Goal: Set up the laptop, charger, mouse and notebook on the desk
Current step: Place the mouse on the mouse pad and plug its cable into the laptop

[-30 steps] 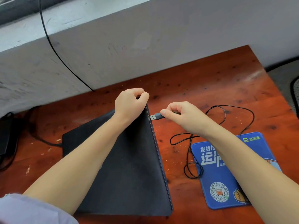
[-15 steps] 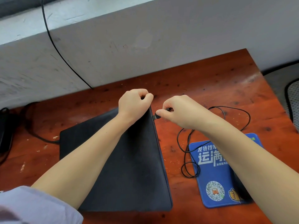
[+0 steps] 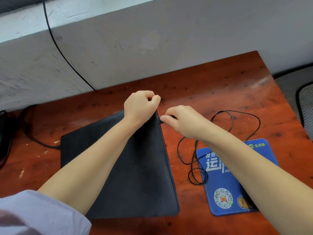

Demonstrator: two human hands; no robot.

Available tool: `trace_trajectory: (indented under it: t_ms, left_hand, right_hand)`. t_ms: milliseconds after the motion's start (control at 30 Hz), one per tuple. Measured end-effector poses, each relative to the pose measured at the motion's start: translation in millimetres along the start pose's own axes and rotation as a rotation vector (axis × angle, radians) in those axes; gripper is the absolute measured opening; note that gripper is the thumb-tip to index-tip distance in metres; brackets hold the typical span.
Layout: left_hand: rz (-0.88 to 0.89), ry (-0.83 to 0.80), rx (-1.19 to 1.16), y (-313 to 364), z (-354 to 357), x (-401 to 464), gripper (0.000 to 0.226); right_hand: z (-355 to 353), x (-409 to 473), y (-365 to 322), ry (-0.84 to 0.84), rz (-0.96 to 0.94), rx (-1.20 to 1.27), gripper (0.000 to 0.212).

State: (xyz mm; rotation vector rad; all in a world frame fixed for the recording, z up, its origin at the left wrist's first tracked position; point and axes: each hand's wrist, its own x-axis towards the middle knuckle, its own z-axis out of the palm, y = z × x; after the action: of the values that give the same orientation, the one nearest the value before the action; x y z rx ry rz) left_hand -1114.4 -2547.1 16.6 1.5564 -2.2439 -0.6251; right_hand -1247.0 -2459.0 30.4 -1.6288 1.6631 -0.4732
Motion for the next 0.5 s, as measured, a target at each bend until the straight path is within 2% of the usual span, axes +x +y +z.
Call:
trace_trajectory:
  t_ms: [233,333,500]
  left_hand:
    - [-0.059,-0.066,0.064,-10.4,32.9,8.6,0.031]
    - [-0.081,-0.162,0.118,-16.4,53.4,11.9,0.031]
    - [-0.091,-0.204,0.162,-29.9,72.9,16.0,0.024]
  right_hand:
    - [13.6,8.3,31.0,-0.062,0.065,0.076,0.029]
    - [24.0,13.1,49.8,-0.090,0.064,-0.011,0.018]
    - [39.6,21.2,72.2,0.014,0.018,-0.210,0.024]
